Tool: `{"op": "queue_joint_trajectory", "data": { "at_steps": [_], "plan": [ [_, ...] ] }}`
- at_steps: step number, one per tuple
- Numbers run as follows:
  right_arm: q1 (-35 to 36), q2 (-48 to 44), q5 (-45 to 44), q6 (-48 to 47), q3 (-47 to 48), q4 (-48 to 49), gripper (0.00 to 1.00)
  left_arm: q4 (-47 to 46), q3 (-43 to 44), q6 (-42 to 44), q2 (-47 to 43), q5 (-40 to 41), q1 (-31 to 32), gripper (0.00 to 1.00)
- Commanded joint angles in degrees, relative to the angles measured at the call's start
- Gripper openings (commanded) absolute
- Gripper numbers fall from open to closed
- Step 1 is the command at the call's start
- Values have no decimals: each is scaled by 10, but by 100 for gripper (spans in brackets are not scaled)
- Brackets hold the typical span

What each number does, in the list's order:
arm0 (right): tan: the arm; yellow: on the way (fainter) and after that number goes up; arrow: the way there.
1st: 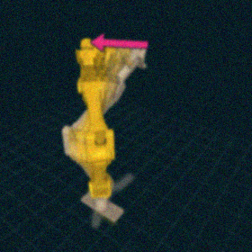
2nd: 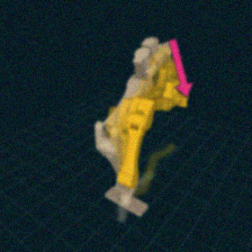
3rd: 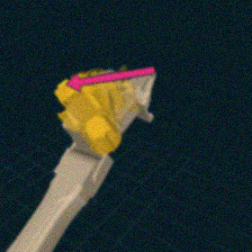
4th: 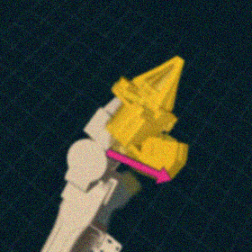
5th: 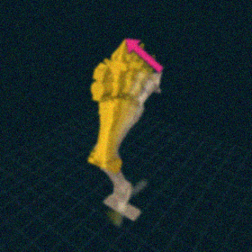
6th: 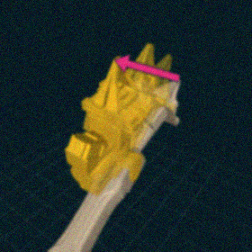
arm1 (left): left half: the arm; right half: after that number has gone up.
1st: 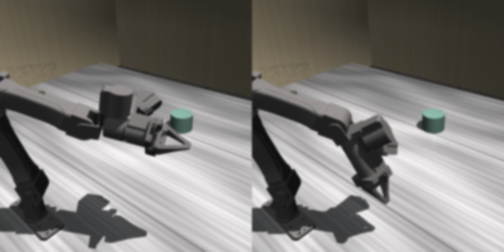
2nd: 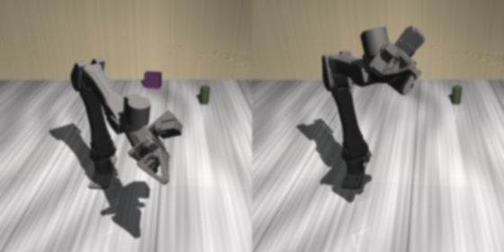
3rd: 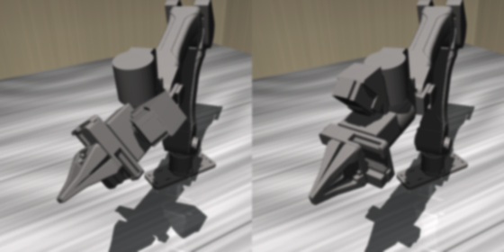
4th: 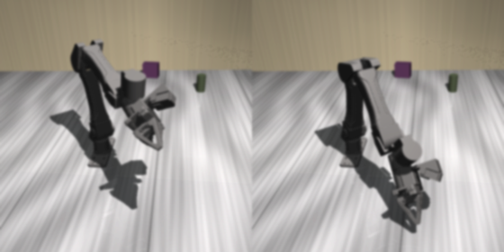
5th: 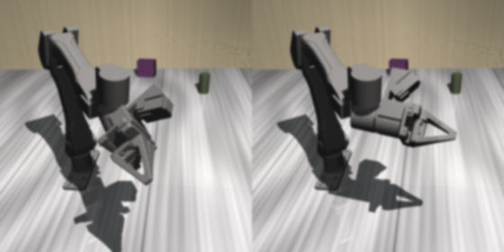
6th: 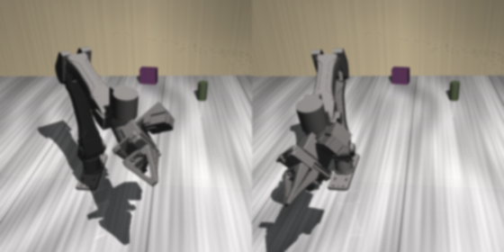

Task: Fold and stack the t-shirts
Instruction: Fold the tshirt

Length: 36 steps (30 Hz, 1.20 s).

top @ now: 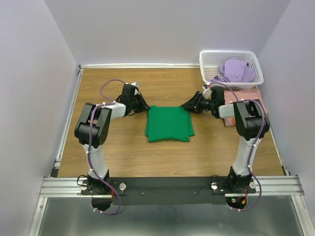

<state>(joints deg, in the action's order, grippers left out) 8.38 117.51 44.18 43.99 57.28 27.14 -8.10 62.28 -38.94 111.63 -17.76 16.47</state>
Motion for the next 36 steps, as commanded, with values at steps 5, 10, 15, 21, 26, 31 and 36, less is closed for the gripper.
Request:
{"op": "queue_joint_trajectory", "data": {
  "at_steps": [5,10,15,21,26,31,36],
  "plan": [
    [8,-133,18,-22,-31,-40,50,33,-40,7,-150,25,12,29],
    [73,-200,78,1,-66,-51,50,61,-97,8,-273,59,45,30],
    [186,-229,56,21,-101,-34,50,116,-162,28,-374,119,50,30],
    [240,-154,25,64,-144,60,49,199,-205,40,-509,173,50,31],
    [247,-41,26,107,-176,161,48,217,-238,32,-575,194,51,31],
    [247,18,28,141,-197,218,46,218,-253,25,-594,186,51,31],
    [248,-86,11,121,-193,170,46,217,-241,33,-596,190,60,32]
  ]
}}
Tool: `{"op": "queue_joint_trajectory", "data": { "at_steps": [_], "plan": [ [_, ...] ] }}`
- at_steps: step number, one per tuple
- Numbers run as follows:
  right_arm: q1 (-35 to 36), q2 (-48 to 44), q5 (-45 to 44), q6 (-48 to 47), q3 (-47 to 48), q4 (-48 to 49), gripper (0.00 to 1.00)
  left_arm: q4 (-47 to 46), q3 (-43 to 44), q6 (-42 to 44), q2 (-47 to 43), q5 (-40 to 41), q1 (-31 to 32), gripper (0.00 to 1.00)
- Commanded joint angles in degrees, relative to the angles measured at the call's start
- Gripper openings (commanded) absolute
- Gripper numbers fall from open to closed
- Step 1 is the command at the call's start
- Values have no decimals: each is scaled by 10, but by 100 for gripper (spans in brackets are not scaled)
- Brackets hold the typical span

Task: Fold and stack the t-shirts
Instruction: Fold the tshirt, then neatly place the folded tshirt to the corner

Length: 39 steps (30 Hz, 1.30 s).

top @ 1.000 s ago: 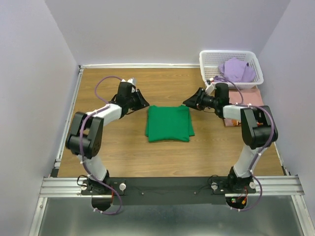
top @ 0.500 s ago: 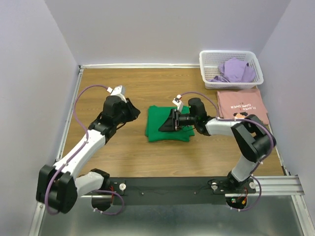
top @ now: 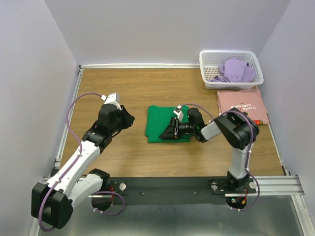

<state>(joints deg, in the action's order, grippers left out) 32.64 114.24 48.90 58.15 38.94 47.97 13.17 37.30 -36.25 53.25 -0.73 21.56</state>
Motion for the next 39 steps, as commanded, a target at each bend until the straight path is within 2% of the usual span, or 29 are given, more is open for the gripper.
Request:
{"op": "queue_joint_trajectory", "data": {
  "at_steps": [1,2,4,5,6,7,10,11,12,15,17,18,21,29,33,39],
  "plan": [
    [3,-77,-45,-37,-4,-66,46,4,14,10,-10,21,13,32],
    [4,-96,-57,-62,20,-105,46,4,23,15,-6,28,18,32],
    [1,-158,-92,-128,60,-282,49,4,33,30,0,35,30,33],
    [2,-175,-157,-202,86,-346,50,5,37,32,4,40,33,33],
    [0,-194,-189,-227,116,-436,53,5,41,34,5,42,34,33],
    [-4,-227,-241,-256,126,-464,55,5,44,39,7,43,39,34],
    [-31,-283,-319,-274,142,-564,63,5,51,43,11,58,52,34],
    [-38,-293,-343,-277,145,-586,67,5,52,46,14,67,64,35],
    [-46,-301,-366,-283,149,-629,75,4,53,48,18,69,71,35],
    [-71,-321,-422,-304,156,-689,84,3,60,64,29,78,100,38],
    [-117,-337,-424,-308,149,-711,87,-2,76,87,44,96,145,41],
    [-136,-344,-417,-309,143,-713,89,-4,84,96,52,102,146,42],
    [-205,-366,-400,-316,127,-724,93,-11,122,126,103,128,236,43],
    [-249,-394,-424,-335,126,-756,100,-12,273,229,296,194,397,43],
    [-273,-394,-401,-323,114,-755,100,-15,319,275,385,218,443,43],
    [-316,-390,-374,-314,98,-754,100,-25,363,324,491,201,473,44]
  ]
}}
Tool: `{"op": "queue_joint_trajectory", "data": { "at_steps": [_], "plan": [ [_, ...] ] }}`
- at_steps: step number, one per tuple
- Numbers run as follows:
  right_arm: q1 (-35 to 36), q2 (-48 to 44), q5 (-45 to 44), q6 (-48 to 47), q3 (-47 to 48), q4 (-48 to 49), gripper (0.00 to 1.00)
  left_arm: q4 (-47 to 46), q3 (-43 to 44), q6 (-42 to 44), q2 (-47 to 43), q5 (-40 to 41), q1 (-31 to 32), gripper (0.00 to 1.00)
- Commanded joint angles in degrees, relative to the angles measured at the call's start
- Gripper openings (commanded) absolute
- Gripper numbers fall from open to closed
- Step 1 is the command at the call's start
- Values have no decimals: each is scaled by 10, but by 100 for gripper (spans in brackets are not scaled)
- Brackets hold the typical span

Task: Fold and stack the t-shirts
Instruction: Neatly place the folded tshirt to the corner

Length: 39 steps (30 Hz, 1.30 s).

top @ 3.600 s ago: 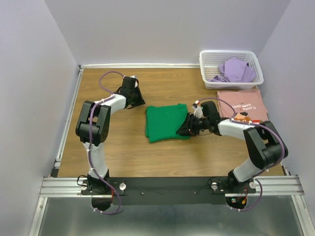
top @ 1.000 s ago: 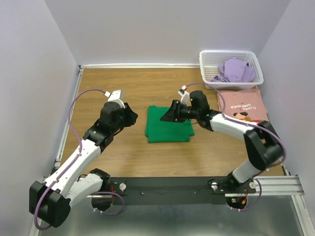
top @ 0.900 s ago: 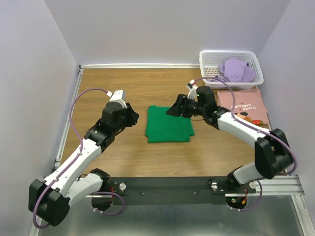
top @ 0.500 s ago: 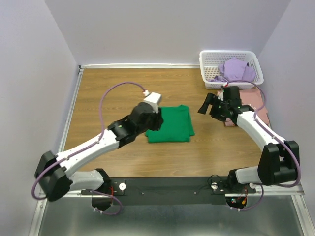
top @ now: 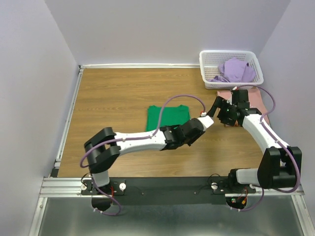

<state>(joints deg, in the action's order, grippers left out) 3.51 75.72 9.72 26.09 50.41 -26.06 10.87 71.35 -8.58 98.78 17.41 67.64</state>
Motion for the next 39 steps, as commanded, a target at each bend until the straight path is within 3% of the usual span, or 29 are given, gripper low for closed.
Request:
{"op": "queue_joint_trajectory", "data": {
  "at_steps": [1,10,24,30,36,39],
  "plan": [
    [-27,-6,19,5,-18,-13,100,-6,24,47,54,18,13,44],
    [-32,-7,38,-2,-30,-10,100,22,55,59,142,7,13,44],
    [-46,-6,66,5,-44,5,100,42,44,72,171,-11,-7,43],
    [-46,3,111,19,-57,29,100,36,41,66,168,-19,-22,27],
    [-46,18,163,48,-73,69,100,14,13,53,126,-26,-42,1],
    [-46,34,191,74,-82,101,100,-1,-8,48,96,-42,-53,0]
  ]
}}
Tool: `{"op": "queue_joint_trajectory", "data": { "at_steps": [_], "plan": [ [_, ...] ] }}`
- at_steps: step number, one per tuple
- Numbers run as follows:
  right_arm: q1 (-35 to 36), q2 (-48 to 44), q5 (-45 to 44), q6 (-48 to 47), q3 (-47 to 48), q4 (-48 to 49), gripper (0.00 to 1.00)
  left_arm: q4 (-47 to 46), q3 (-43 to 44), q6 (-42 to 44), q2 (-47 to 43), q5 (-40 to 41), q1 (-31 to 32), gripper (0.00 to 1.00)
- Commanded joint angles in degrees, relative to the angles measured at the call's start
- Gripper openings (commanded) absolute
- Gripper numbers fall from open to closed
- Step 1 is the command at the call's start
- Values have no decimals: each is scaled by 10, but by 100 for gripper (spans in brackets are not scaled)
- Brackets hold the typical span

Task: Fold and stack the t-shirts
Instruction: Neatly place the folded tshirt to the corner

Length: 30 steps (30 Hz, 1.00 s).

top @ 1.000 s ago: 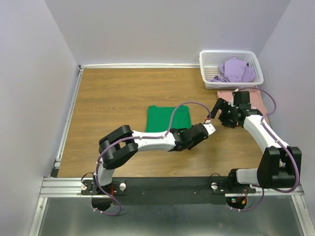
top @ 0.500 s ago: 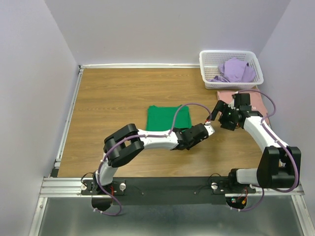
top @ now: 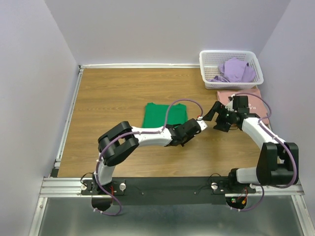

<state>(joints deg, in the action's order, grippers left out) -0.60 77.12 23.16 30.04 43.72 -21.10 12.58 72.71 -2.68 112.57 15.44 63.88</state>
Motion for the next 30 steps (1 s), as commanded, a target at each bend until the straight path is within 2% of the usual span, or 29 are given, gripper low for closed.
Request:
{"op": "queue_joint_trajectory", "data": {
  "at_steps": [1,12,18,23,27,30],
  "plan": [
    [-5,24,65,42,-18,62,100,-26,-25,-13,-51,-29,-18,0],
    [5,111,146,160,-65,246,100,-50,-44,-22,-102,-57,-24,0],
    [60,207,146,201,-43,323,100,-55,-48,-26,-115,-62,-24,0],
    [140,281,131,229,9,348,100,-57,-48,-36,-125,-68,-24,0],
    [166,314,128,242,27,365,99,-70,-54,-48,-140,-72,-24,0],
    [185,331,128,244,39,371,94,-75,-55,-53,-147,-76,-24,0]
  ]
}}
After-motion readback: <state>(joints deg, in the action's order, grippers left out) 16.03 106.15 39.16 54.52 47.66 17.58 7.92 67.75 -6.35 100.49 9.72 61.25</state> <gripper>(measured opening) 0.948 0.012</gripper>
